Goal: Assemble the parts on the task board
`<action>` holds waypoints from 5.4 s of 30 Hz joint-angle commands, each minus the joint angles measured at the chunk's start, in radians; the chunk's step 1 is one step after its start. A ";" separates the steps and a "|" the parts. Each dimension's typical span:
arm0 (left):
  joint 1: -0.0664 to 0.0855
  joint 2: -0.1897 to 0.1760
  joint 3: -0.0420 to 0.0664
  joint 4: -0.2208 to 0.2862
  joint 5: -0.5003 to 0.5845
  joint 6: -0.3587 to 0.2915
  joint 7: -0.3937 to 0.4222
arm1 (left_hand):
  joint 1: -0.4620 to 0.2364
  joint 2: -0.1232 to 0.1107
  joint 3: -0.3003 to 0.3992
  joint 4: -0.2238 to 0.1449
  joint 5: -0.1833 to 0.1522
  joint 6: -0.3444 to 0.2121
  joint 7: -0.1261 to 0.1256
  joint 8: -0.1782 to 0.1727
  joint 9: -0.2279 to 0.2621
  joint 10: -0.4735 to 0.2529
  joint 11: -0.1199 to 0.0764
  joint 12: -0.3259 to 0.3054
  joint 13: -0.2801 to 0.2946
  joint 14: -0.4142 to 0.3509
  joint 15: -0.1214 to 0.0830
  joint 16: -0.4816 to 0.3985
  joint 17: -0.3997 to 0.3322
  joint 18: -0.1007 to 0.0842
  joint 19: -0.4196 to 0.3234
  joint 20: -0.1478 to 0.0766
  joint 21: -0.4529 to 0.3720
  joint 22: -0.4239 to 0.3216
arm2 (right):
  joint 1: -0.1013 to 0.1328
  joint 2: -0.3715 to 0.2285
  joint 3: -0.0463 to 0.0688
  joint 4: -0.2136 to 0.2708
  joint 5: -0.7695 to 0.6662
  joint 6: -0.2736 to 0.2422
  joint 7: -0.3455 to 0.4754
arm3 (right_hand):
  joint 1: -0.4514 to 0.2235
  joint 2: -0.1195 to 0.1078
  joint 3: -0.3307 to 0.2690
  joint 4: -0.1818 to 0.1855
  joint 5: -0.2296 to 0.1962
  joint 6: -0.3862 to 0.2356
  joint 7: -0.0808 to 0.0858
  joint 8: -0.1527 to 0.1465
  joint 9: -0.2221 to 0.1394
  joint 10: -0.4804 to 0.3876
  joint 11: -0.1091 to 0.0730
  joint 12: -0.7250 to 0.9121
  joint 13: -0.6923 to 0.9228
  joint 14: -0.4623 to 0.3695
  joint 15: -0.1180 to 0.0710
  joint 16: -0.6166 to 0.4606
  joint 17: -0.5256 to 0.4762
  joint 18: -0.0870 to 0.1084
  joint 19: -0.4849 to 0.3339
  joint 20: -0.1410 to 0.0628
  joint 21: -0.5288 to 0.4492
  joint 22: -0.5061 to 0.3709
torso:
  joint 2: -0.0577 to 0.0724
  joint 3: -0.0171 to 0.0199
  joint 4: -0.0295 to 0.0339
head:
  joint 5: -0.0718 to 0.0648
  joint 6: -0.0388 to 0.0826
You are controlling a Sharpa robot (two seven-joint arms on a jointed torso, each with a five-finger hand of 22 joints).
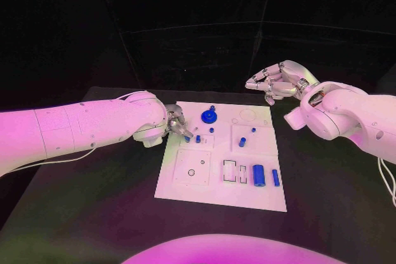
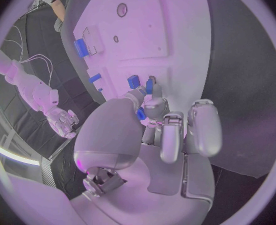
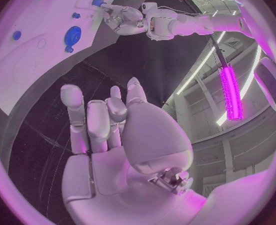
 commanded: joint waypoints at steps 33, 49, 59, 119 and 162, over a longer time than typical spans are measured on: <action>0.000 -0.001 0.000 -0.003 -0.014 0.078 -0.036 | -0.007 -0.006 0.108 -0.084 0.003 -0.002 -0.008 0.019 0.028 0.003 -0.007 -0.002 0.002 0.106 -0.009 0.003 0.263 0.006 0.007 -0.005 0.001 0.000 | 0.002 0.001 0.001 0.000 0.000 0.010 0.012 | 0.011 0.001 0.003 -0.008 0.005 -0.008 0.000 0.006 0.002 -0.005 -0.002 -0.004 0.001 -0.004 -0.004 -0.004 -0.001 0.019 -0.006 0.000 -0.006 0.001 | 0.000 0.0005 -0.0004 | 0.010 -0.006; 0.000 0.021 0.000 -0.027 -0.013 0.082 -0.033 | -0.100 -0.033 0.071 -0.036 0.001 0.017 -0.017 0.041 0.042 0.015 -0.013 0.020 0.022 0.106 -0.014 0.003 0.263 0.004 0.012 -0.009 0.008 0.012 | 0.002 -0.003 0.001 0.004 0.000 0.007 0.010 | 0.008 0.001 0.001 -0.006 0.001 -0.008 0.000 0.007 0.002 -0.006 -0.002 -0.007 -0.001 -0.004 -0.004 -0.006 -0.003 0.019 -0.007 0.000 -0.008 0.000 | 0.000 0.0001 -0.0014 | 0.004 -0.009; 0.000 0.029 0.000 -0.041 -0.013 0.086 -0.035 | -0.127 -0.037 0.049 -0.017 0.001 0.023 -0.019 0.047 0.046 0.018 -0.015 0.030 0.032 0.106 -0.016 0.003 0.263 0.003 0.013 -0.011 0.012 0.018 | 0.002 -0.008 0.001 0.009 0.000 0.003 0.009 | 0.008 0.001 0.001 -0.006 0.001 -0.008 0.000 0.007 0.002 -0.006 -0.002 -0.007 -0.001 -0.004 -0.004 -0.006 -0.003 0.019 -0.007 0.000 -0.008 0.000 | 0.000 0.0002 -0.0004 | 0.001 -0.008; 0.002 0.083 0.001 -0.124 -0.031 -0.239 0.628 | 0.235 -0.060 -0.177 0.024 0.023 -0.118 0.111 -0.148 -0.241 -0.406 0.119 -0.597 -0.660 -0.381 0.098 -0.554 -0.637 0.116 -0.373 0.100 -0.728 -0.654 | 0.002 -0.010 0.001 0.009 0.000 -0.005 0.005 | 0.006 0.004 -0.001 -0.006 0.004 -0.010 0.000 0.007 0.002 -0.007 -0.002 -0.011 -0.003 -0.006 -0.004 -0.009 -0.007 0.020 -0.009 0.000 -0.009 -0.003 | 0.001 -0.0003 -0.0020 | -0.024 0.014; -0.039 0.240 0.002 -0.301 -0.389 -0.053 0.578 | 0.201 -0.080 -0.114 -0.013 0.024 0.019 0.087 -0.272 -0.391 -0.265 0.101 -0.775 -0.851 0.021 0.069 -0.156 -0.148 0.058 -0.050 0.063 -0.279 -0.247 | 0.002 0.008 0.001 0.005 0.000 -0.001 0.005 | 0.008 0.007 0.000 -0.007 0.006 -0.011 0.000 0.007 0.003 -0.007 -0.002 -0.011 -0.003 -0.005 -0.004 -0.008 -0.005 0.019 -0.008 0.000 -0.009 -0.001 | 0.000 0.0005 0.0004 | -0.044 0.016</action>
